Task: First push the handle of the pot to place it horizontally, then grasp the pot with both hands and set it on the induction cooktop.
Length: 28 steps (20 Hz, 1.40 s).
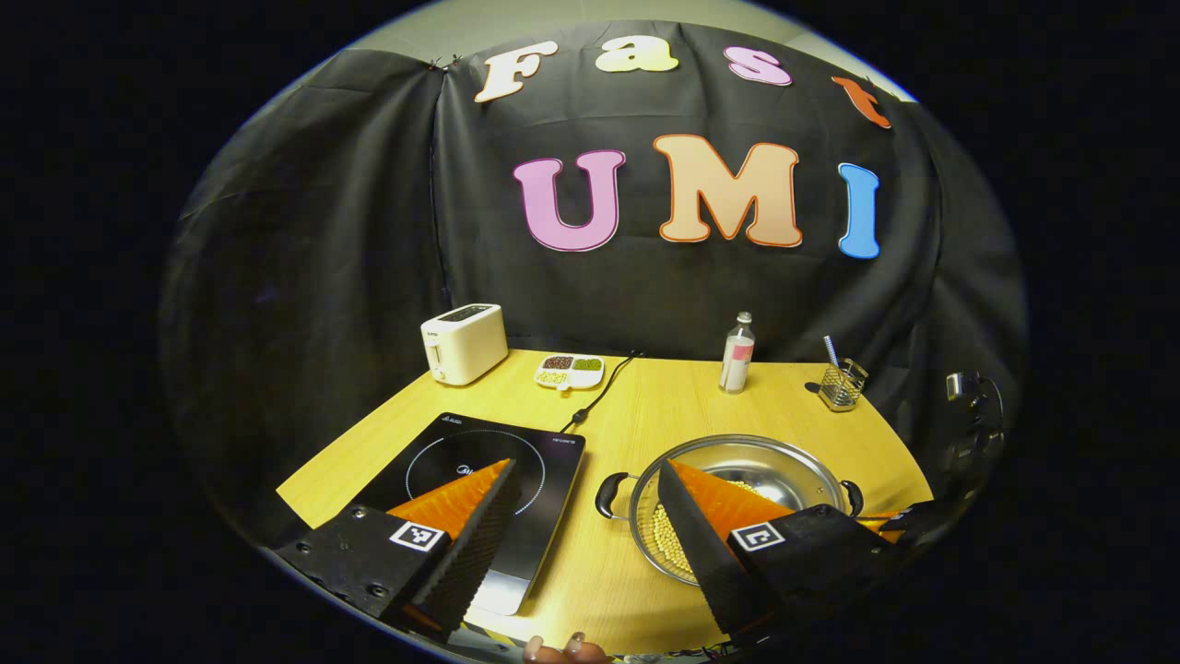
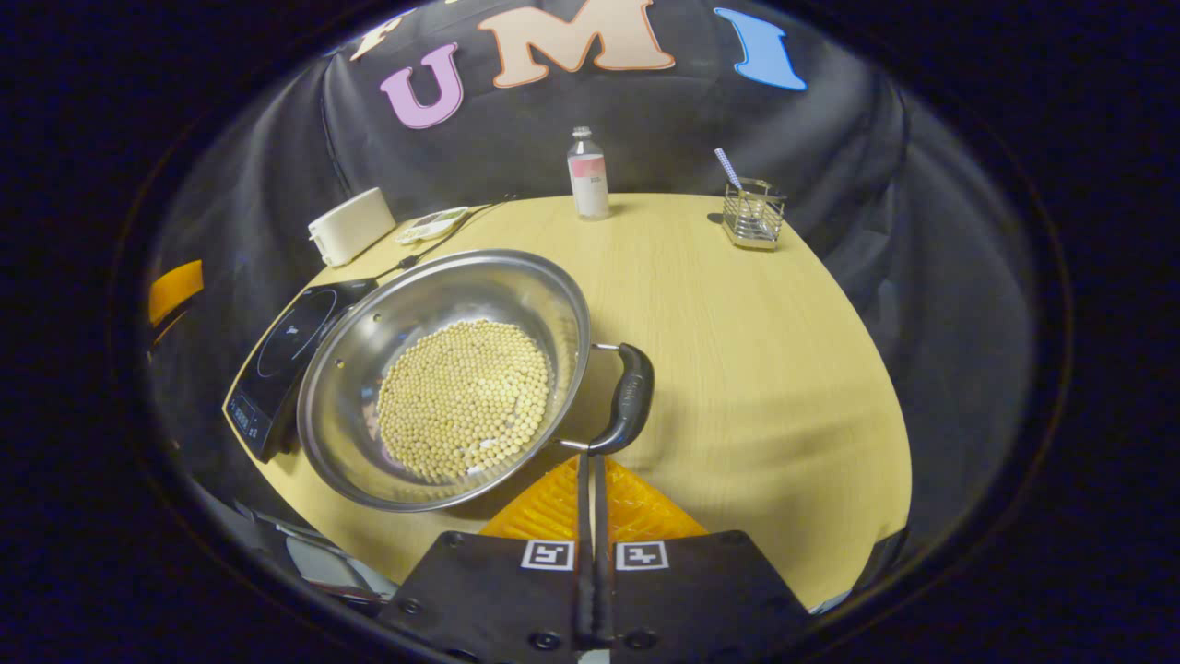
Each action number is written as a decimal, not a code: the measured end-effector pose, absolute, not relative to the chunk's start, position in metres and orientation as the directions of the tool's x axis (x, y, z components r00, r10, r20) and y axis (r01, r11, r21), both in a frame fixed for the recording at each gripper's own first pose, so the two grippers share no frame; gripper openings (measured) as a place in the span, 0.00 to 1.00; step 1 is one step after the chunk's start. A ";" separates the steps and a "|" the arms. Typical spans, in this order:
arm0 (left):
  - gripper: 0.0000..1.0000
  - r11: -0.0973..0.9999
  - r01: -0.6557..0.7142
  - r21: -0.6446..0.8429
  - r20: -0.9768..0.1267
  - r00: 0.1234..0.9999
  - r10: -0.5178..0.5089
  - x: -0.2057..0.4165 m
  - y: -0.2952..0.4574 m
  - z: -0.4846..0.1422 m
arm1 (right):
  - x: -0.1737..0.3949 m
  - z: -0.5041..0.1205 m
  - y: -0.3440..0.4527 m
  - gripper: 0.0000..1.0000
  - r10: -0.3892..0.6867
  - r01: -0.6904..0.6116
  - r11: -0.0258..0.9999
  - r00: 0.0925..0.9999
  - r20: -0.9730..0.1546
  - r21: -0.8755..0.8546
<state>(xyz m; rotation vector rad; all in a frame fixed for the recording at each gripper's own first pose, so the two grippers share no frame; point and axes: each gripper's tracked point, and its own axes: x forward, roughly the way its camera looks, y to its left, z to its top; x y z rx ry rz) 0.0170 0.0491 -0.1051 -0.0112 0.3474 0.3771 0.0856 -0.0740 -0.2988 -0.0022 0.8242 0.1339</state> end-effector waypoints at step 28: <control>0.98 0.969 -0.248 -0.002 -0.421 0.879 0.224 0.061 0.046 -0.149 | 0.124 -0.261 -0.073 0.81 0.122 -0.090 0.993 0.734 -0.668 0.081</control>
